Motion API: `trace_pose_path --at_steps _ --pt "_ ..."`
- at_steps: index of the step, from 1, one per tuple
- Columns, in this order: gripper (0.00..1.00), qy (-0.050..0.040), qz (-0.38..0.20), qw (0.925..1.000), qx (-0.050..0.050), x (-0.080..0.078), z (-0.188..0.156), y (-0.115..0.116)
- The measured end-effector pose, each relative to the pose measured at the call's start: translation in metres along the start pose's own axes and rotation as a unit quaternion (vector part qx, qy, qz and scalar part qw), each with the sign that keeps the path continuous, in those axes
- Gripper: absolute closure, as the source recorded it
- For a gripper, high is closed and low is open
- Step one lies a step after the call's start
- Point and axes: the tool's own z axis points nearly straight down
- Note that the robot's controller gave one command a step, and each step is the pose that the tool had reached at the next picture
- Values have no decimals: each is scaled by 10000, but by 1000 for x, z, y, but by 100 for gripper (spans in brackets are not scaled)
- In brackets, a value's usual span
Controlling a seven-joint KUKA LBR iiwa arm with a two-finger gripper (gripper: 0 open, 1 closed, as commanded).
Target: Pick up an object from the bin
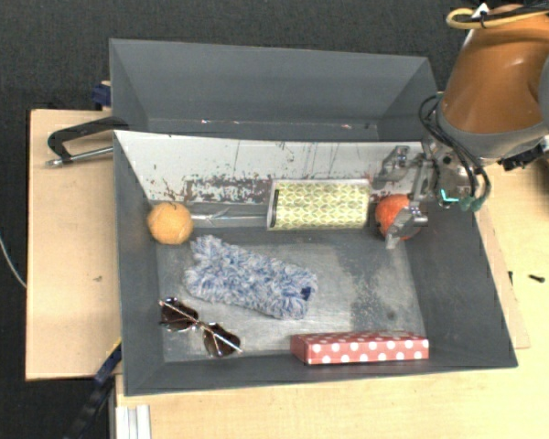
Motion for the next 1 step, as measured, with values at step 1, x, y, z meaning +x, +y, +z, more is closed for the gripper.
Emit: trace_pose_path --at_steps 1 --pt "100 -45 -10 10000 6 -2 -5 0"
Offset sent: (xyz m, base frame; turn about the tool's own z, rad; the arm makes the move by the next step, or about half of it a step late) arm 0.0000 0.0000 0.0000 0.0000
